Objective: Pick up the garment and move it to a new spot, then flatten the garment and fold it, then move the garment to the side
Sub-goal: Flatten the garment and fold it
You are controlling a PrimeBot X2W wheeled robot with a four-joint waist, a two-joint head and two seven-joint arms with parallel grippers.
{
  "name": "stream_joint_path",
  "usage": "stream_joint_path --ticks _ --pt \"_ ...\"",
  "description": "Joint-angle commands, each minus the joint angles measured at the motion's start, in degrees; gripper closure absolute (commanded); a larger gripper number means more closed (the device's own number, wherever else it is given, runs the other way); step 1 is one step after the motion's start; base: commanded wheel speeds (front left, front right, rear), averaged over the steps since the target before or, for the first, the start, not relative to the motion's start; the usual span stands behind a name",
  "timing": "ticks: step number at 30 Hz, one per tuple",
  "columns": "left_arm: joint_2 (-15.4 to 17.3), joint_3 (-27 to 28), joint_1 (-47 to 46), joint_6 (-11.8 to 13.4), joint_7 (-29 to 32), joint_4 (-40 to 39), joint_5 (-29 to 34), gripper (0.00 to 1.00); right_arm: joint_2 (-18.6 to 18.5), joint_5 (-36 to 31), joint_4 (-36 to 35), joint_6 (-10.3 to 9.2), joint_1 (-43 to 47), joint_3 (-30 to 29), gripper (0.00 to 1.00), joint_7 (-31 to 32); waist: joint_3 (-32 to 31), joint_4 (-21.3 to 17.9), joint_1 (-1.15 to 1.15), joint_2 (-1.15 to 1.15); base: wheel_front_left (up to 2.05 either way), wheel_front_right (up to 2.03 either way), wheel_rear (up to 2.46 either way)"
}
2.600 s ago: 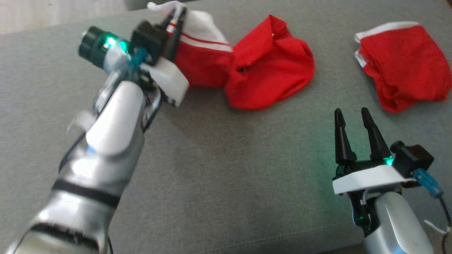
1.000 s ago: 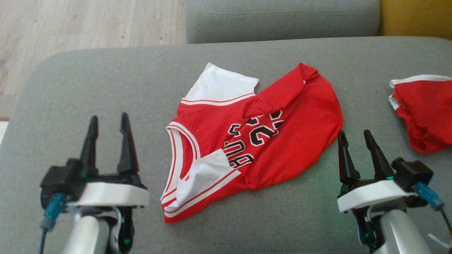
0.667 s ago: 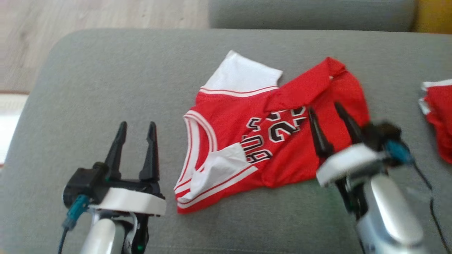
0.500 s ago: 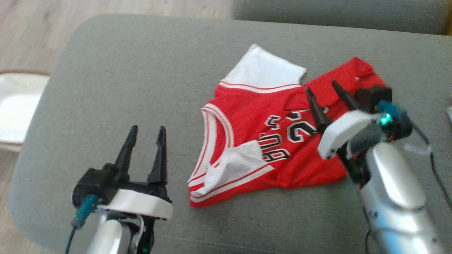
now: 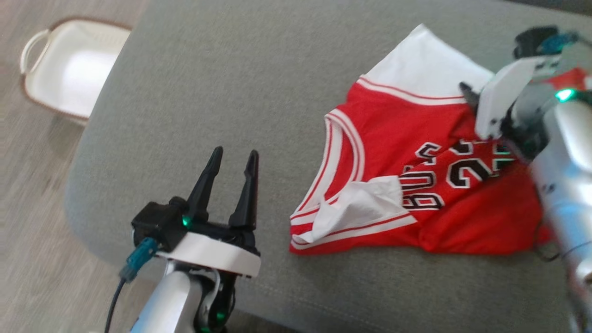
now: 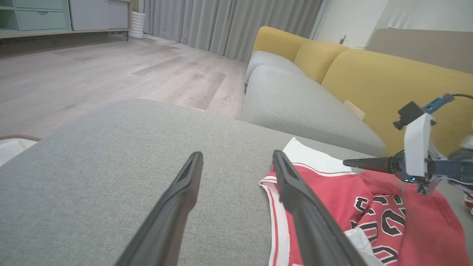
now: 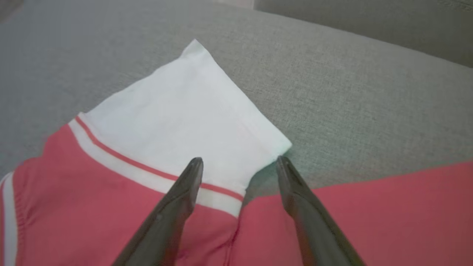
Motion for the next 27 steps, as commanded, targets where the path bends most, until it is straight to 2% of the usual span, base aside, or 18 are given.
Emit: stream_joint_path --ticks 1,7,8,12,17,21,27 --pt "0.07 0.79 -2.83 0.70 -0.30 -2.67 -1.37 0.00 -1.71 1.06 -0.39 -0.05 -4.00 2.91 0.00 2.72 4.36 3.46 0.00 0.00 0.00 0.00 0.00" --pt "0.07 -1.22 -4.47 1.54 -0.30 -3.61 -3.94 0.00 -5.64 5.33 -0.54 -0.05 -8.85 9.57 0.00 9.42 7.98 5.69 0.00 0.00 0.00 0.00 0.00" --pt "0.07 -1.73 -4.86 1.99 -0.30 -3.85 -4.96 0.00 -7.35 7.73 -2.06 -0.05 -10.05 13.47 1.00 12.41 8.77 6.17 0.00 0.00 0.00 0.00 0.00" --pt "0.06 -2.90 -5.30 2.44 -0.30 -4.01 -6.06 0.00 -11.04 11.81 -6.11 -0.05 -12.64 18.96 1.00 12.93 9.48 6.77 0.00 0.00 0.00 0.00 0.00" --pt "0.06 -3.25 -6.23 2.78 -0.30 -4.23 -6.56 0.00 -12.91 12.70 -7.78 -0.05 -16.80 22.87 1.00 4.91 9.35 7.29 0.00 0.00 0.00 0.00 0.00" --pt "0.06 -3.14 -6.95 2.78 -0.30 -4.55 -6.21 0.00 -12.29 11.36 -4.96 -0.05 -21.45 23.39 1.00 -4.55 8.94 7.92 0.00 0.00 0.00 0.00 0.00" --pt "0.06 -3.07 -6.92 2.92 -0.30 -5.15 -5.67 0.00 -8.99 8.38 3.12 -0.05 -27.47 22.39 1.00 -16.81 8.01 8.55 0.00 0.00 0.00 0.00 0.00"
